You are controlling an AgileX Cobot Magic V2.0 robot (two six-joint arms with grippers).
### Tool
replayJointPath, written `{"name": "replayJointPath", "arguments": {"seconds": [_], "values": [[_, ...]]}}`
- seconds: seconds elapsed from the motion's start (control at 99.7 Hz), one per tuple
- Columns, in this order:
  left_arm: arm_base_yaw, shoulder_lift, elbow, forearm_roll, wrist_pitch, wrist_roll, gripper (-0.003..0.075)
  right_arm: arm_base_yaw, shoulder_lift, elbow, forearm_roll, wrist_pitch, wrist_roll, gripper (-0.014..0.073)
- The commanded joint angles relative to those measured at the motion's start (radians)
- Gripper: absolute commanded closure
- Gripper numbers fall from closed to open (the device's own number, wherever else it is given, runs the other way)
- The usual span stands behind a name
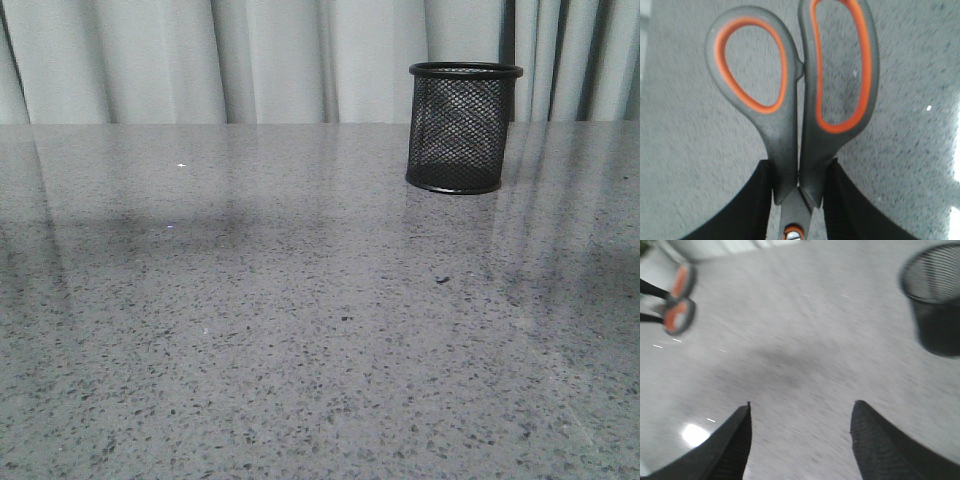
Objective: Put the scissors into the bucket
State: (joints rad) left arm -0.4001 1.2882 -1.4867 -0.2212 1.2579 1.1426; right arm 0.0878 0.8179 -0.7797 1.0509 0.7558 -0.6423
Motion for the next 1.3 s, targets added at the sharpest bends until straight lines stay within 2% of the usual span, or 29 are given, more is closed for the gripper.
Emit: {"name": "replayJointPath", "arguments": {"seconds": [0.0, 0.08, 0.15, 0.461, 0.712, 0.862, 1.193, 1.294], "values": [[-0.073, -0.031, -0.058, -0.002, -0.011, -0.053, 0.0741, -0.001, 0.030, -0.036, 0.264, -0.024, -0.164, 0.0202], [-0.135, -0.031, -0.073, 0.029, -0.045, -0.106, 0.0741, -0.001, 0.064, -0.042, 0.402, 0.021, -0.238, 0.0202], [-0.182, -0.028, -0.079, 0.039, -0.077, -0.148, 0.0741, -0.001, 0.095, -0.068, 0.432, 0.058, -0.247, 0.0202], [-0.281, -0.026, -0.079, 0.043, -0.207, -0.240, 0.0741, -0.001, 0.202, -0.212, 0.445, 0.165, -0.265, 0.0202], [-0.329, -0.018, -0.079, 0.035, -0.291, -0.275, 0.0741, -0.001, 0.271, -0.254, 0.452, 0.222, -0.266, 0.0202], [-0.352, 0.015, -0.079, 0.037, -0.295, -0.301, 0.0741, -0.001, 0.304, -0.280, 0.470, 0.261, -0.270, 0.0202], [-0.364, 0.050, -0.084, -0.003, -0.362, -0.310, 0.0741, -0.001, 0.329, -0.281, 0.474, 0.265, -0.281, 0.0202], [-0.387, 0.064, -0.084, 0.001, -0.374, -0.310, 0.0741, -0.001, 0.341, -0.281, 0.474, 0.265, -0.281, 0.0245]]}}
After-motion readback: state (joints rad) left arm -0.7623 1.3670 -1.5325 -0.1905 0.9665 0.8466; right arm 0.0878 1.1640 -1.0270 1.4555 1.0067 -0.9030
